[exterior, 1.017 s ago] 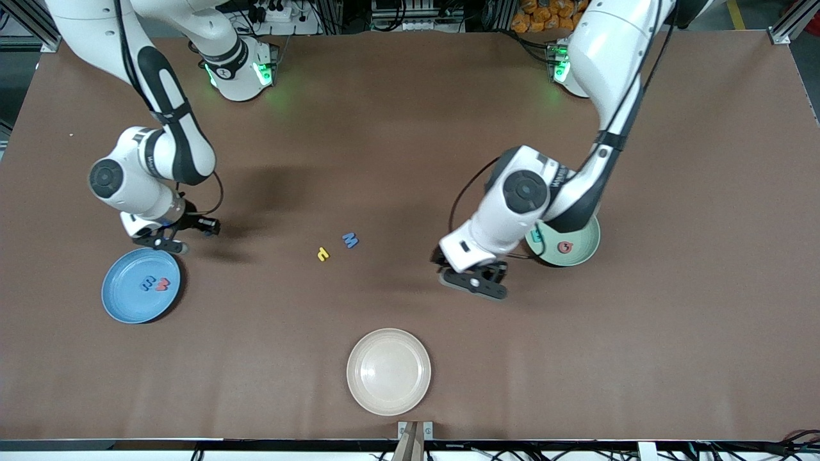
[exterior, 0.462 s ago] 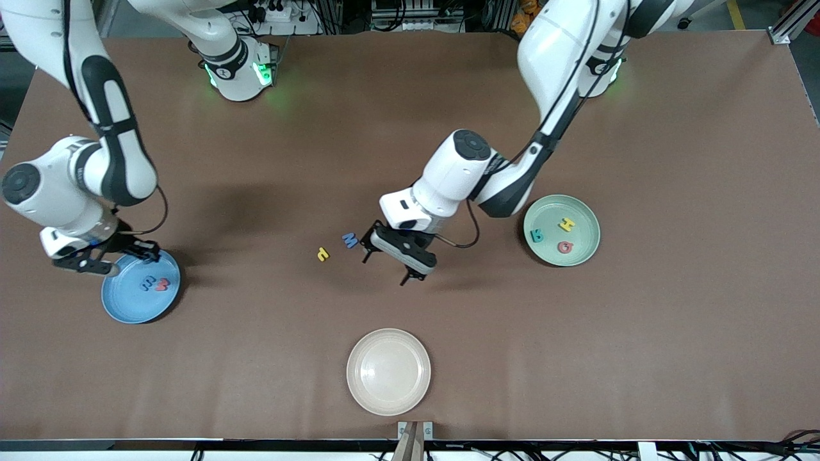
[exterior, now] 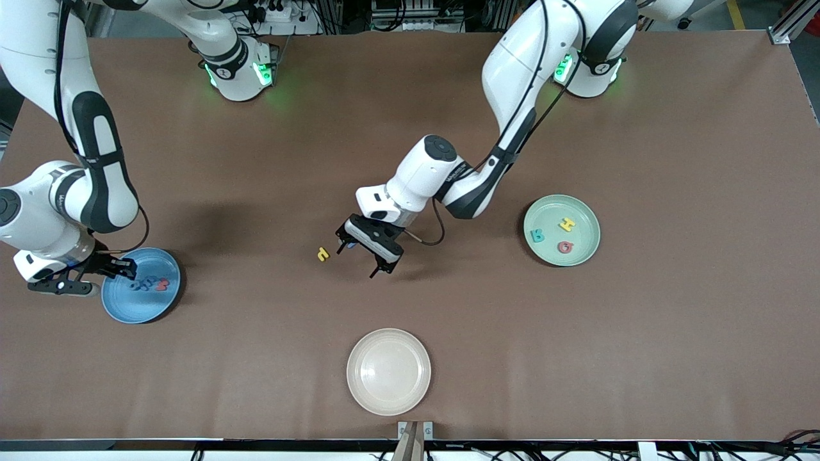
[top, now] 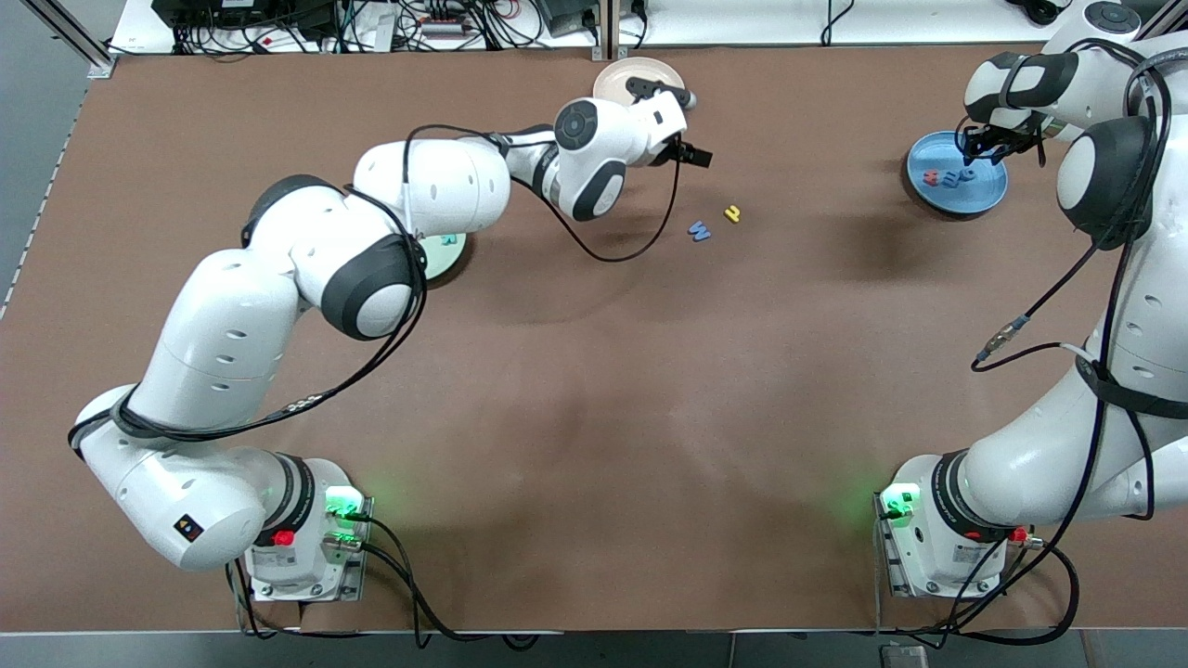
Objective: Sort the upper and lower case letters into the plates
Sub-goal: 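Carry the g to the blue plate while the left gripper reaches the W, then release the g on the blue plate while the left gripper grasps the W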
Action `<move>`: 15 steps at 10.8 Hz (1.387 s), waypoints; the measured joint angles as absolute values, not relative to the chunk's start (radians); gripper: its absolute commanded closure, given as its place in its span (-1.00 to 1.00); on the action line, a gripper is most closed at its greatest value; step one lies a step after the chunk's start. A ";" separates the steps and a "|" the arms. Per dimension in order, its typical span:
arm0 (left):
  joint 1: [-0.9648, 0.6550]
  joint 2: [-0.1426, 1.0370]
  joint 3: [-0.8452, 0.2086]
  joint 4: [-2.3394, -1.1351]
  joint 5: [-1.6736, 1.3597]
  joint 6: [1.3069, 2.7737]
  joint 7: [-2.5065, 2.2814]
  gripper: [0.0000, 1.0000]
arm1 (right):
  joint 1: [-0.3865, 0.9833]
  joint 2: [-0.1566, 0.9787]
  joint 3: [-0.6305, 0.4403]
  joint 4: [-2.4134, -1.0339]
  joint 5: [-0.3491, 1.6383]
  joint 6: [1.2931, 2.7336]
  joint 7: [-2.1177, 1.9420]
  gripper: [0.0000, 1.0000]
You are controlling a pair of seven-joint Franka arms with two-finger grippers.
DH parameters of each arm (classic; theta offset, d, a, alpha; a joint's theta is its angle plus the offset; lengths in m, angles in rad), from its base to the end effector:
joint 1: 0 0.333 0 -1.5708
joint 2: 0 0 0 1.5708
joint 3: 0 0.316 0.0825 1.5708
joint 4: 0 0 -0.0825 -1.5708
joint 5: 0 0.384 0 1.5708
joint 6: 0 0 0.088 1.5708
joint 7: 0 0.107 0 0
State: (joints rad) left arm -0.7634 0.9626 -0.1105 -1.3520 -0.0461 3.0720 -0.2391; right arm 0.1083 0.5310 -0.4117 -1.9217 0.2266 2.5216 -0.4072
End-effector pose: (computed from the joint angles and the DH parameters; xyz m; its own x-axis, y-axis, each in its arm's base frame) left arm 0.5260 -0.5795 0.2315 0.7214 -0.2818 0.6325 -0.5535 -0.7836 0.2821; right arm 0.6125 -0.1787 0.2449 0.9953 -0.0056 0.0965 -0.0150 -0.9951 0.0976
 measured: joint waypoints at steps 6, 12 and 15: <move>-0.871 1.067 -0.073 -1.350 -0.042 3.076 -0.234 -1.00 | 0.087 0.538 -0.395 -1.916 0.227 2.515 -0.455 -1.00; -0.917 1.096 -0.005 -1.341 0.008 3.084 -0.219 -1.00 | 0.128 0.558 -0.386 -1.889 0.227 2.515 -0.368 -1.00; -0.948 1.098 0.041 -1.341 0.046 3.083 -0.216 -1.00 | 0.151 0.559 -0.386 -1.886 0.227 2.515 -0.329 -1.00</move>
